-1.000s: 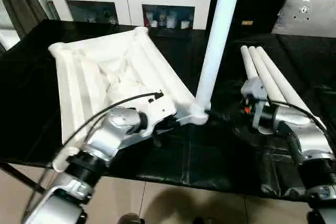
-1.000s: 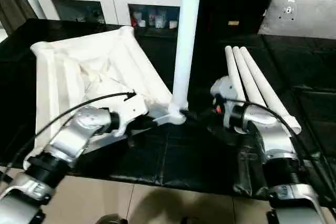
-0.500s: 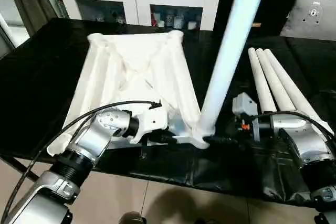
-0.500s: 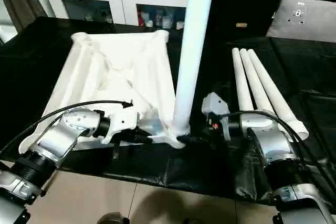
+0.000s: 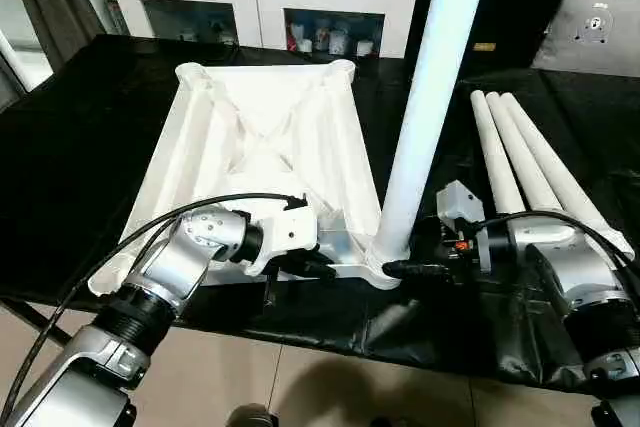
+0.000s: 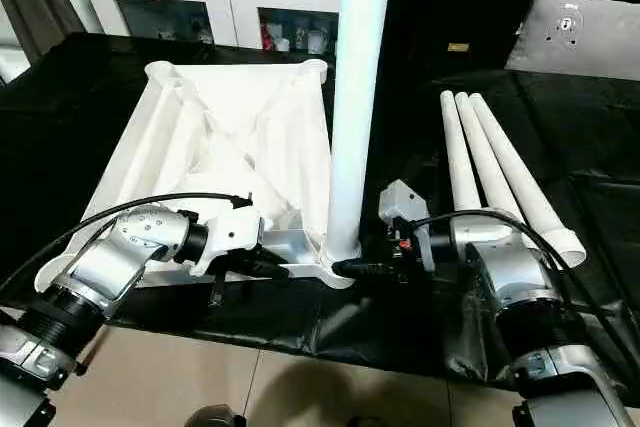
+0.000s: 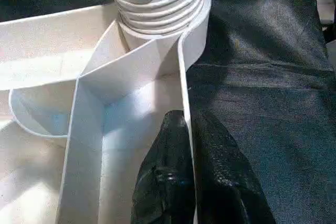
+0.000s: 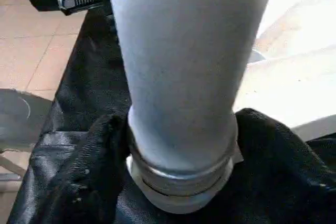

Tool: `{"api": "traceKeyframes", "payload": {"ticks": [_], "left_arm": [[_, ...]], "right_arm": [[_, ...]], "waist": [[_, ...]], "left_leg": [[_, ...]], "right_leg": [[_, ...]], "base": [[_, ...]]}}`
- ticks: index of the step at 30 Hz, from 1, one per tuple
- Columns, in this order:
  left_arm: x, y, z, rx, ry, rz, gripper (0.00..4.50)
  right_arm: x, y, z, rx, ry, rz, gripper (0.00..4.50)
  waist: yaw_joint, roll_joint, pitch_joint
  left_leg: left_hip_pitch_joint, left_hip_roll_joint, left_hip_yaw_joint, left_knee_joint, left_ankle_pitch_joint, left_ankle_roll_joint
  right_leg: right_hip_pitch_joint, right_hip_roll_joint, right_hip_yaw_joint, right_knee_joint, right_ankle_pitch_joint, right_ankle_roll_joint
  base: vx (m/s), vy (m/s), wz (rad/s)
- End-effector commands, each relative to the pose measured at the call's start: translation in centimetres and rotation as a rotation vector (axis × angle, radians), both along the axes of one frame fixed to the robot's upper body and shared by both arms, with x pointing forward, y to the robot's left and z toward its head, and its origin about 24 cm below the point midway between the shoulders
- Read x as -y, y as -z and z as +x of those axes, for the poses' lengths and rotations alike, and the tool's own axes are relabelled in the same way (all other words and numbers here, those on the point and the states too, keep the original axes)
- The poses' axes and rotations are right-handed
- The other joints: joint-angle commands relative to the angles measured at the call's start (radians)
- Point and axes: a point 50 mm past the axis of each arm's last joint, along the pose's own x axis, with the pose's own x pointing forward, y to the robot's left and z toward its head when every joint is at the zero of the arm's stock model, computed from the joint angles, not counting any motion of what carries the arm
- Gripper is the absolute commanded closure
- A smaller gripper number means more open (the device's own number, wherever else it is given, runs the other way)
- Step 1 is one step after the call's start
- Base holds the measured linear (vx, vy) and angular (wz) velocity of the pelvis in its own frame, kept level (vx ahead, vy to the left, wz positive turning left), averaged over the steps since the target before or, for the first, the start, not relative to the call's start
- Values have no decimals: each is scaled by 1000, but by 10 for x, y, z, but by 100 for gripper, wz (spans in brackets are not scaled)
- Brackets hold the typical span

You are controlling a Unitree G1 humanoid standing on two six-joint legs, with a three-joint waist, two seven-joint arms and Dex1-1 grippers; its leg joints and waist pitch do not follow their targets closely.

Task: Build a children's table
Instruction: Rotate leg to tighten

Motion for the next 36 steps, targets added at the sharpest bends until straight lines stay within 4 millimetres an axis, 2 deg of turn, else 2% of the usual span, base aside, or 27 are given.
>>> {"api": "traceKeyframes", "payload": {"ticks": [1, 3, 7, 12, 16, 17, 18, 20, 21, 22, 23, 24, 25, 26, 27, 29, 31, 34, 36], "left_arm": [[10, -1, -8, -7, 105, -2, 450], [10, -1, -8, -9, 105, -3, 450], [10, -1, -8, -14, 104, -5, 450], [10, 0, -8, -27, 67, -21, 450], [16, -1, 0, -48, -98, -79, 450], [21, -3, 2, -47, -153, -111, 450], [29, -5, 6, -49, -233, -149, 450], [29, -5, 6, -50, -241, -152, 450], [39, -8, 12, -54, -346, -197, 450], [45, -9, 15, -59, -407, -221, 450], [45, -9, 15, -59, -407, -221, 450], [54, -9, 20, -54, -475, -237, 450], [61, -10, 24, -45, -531, -244, 450], [65, -11, 26, -36, -564, -249, 450], [70, -12, 29, -27, -601, -256, 450], [77, -14, 31, 4, -641, -249, 450], [79, -14, 32, 22, -655, -238, 450], [80, -14, 30, 46, -646, -214, 450], [76, -14, 29, 47, -640, -209, 450]], "right_arm": [[-2, -4, 3, 4, -5, 12, 154], [-2, -4, 3, 0, -7, 16, 171], [-4, -2, 1, -19, -13, 27, 177], [-9, 1, -6, -53, -2, 90, 180], [-20, 6, -7, -44, 98, 133, 181], [-23, 11, -1, -52, 196, 125, 181], [-29, 15, 6, -49, 310, 138, 181], [-29, 15, 7, -48, 319, 141, 181], [-36, 16, 15, -54, 443, 191, 181], [-40, 16, 20, -67, 513, 222, 181], [-40, 16, 20, -67, 513, 222, 181], [-45, 19, 25, -68, 600, 224, 181], [-49, 22, 28, -63, 663, 216, 181], [-52, 23, 30, -56, 697, 207, 181], [-55, 25, 32, -65, 748, 204, 181], [-56, 28, 35, -65, 833, 208, 181], [-56, 28, 37, -56, 874, 209, 181], [-55, 28, 37, -44, 913, 224, 181], [-55, 28, 36, -29, 909, 225, 125]], "waist": [[-5, -7, -79], [-5, -6, -79], [-6, -6, -80], [-4, -6, -78], [-8, -2, -73], [-10, -4, -71], [-16, -4, -69], [-27, -6, -68], [-38, -9, -67], [-47, -9, -66], [-52, -10, -67], [-56, -17, -72], [-63, -11, -71], [-63, -11, -74], [-62, -11, -77], [-62, -11, -82], [-58, -11, -89], [-55, -10, -92], [-54, -9, -90]], "left_leg": [[-4, 12, 25, -65, -163, 80], [-6, 12, 24, -64, -160, 80], [-6, 12, 24, -64, -153, 81], [-5, 13, 24, -65, -164, 79], [-4, 12, 23, -69, -186, 63], [-3, 10, 23, -70, -195, 61], [-3, 6, 24, -69, -203, 50], [-3, 0, 22, -69, -220, 38], [-7, -4, 22, -69, -228, 41], [-2, -6, 24, -65, -234, 46], [-3, -8, 24, -62, -227, 45], [-8, -10, 22, -62, -205, 54], [-11, -10, 23, -63, -185, 55], [-10, -11, 22, -61, -183, 54], [-6, -10, 23, -61, -176, 62], [-13, -6, 23, -64, -140, 76], [-13, -1, 23, -61, -101, 90], [-17, 0, 23, -60, -66, 106], [-16, 0, 25, -60, -71, 114]], "right_leg": [[77, -57, 32, -81, -357, -157], [77, -57, 33, -81, -353, -158], [78, -57, 33, -79, -333, -165], [77, -57, 33, -82, -356, -157], [76, -58, 32, -86, -398, -145], [76, -58, 30, -91, -422, -137], [74, -55, 27, -95, -462, -120], [76, -58, 20, -104, -531, -89], [77, -57, 18, -110, -558, -66], [71, -56, 16, -116, -575, -60], [72, -56, 14, -117, -576, -60], [77, -57, 12, -119, -570, -52], [73, -54, 12, -117, -552, -54], [73, -53, 11, -117, -548, -52], [74, -54, 12, -118, -526, -59], [79, -53, 18, -107, -440, -85], [82, -55, 24, -91, -330, -127], [86, -57, 28, -82, -233, -166], [87, -59, 28, -82, -224, -177]], "base": [[0, 0, 0], [0, 0, 0], [0, 0, 0], [0, 0, 0], [0, 0, 0], [0, 0, 0], [0, 0, 0], [0, 0, 0], [0, 0, 0], [0, 0, 0], [0, 0, 0], [0, 0, 0], [0, 0, 0], [0, 0, 0], [0, 0, 0], [0, 0, 0], [0, 0, 0], [0, 0, 0], [0, 0, 0]]}}
